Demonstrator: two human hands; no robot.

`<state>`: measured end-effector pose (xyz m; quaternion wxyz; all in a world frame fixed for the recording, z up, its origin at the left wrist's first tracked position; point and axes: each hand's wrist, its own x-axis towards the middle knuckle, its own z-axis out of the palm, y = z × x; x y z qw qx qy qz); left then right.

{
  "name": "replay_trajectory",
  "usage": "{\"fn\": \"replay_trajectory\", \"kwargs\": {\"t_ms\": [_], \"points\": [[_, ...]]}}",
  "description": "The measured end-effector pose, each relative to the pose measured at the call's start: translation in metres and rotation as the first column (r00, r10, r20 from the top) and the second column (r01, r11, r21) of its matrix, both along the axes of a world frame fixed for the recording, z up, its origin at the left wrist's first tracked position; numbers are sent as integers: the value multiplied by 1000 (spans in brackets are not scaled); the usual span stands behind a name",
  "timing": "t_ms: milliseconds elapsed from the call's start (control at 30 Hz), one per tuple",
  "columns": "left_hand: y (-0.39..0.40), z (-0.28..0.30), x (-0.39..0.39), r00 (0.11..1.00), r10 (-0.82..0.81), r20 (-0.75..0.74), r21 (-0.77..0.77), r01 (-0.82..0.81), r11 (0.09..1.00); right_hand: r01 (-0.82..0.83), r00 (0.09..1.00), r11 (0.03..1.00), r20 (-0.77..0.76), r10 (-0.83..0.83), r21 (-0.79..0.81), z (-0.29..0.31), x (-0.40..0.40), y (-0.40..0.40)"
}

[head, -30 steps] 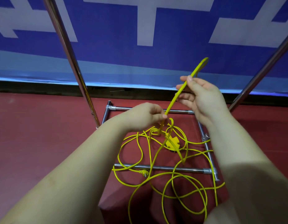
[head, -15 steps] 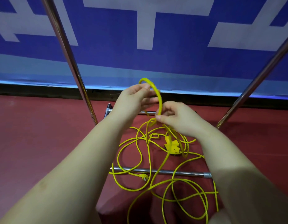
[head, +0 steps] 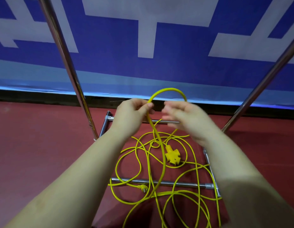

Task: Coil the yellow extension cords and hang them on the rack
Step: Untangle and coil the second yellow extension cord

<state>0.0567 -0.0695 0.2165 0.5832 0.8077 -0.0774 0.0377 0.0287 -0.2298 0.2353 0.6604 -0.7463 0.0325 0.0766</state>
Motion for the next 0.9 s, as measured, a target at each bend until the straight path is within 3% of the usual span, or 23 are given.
{"fn": "replay_trajectory", "kwargs": {"t_ms": [67,133,300,400,467,533,600,667,733,800,833,900], "points": [[-1,2,1,994,47,-103,-132,-60,989,-180,983,910,-49,175,-373,-12,-4,3],[0,4,2,976,73,-204,-251,-125,960,-301,951,794,-109,289,-528,-21,-6,8],[7,9,6,937,57,-343,-489,-230,841,-336,941,889,-150,303,-313,-11,-6,11],[6,8,7,925,-23,-380,-460,-167,872,-353,932,917,-157,327,-184,-3,-9,11],[2,5,3,893,-106,-436,-321,-45,946,-224,968,974,-121,218,-39,0,-7,11],[-2,2,-3,835,-242,-495,-176,176,968,-3,994,985,-109,23,175,4,0,7],[-5,0,-11,755,-391,-527,-113,393,912,201,977,912,-138,-161,359,8,5,-2],[-7,-2,-16,712,-506,-486,-61,550,833,299,954,850,-147,-260,434,7,8,-10],[-9,-2,-18,725,-544,-423,-18,593,805,292,956,849,-141,-255,441,6,8,-12],[-10,-1,-17,780,-498,-380,-18,532,847,201,977,903,-149,-155,379,5,6,-10],[-10,-1,-15,820,-449,-356,-31,470,882,107,986,949,-153,-64,295,4,4,-8],[-10,0,-10,894,-335,-297,-79,326,942,-159,974,987,-167,152,-33,-2,-1,-5]]}}
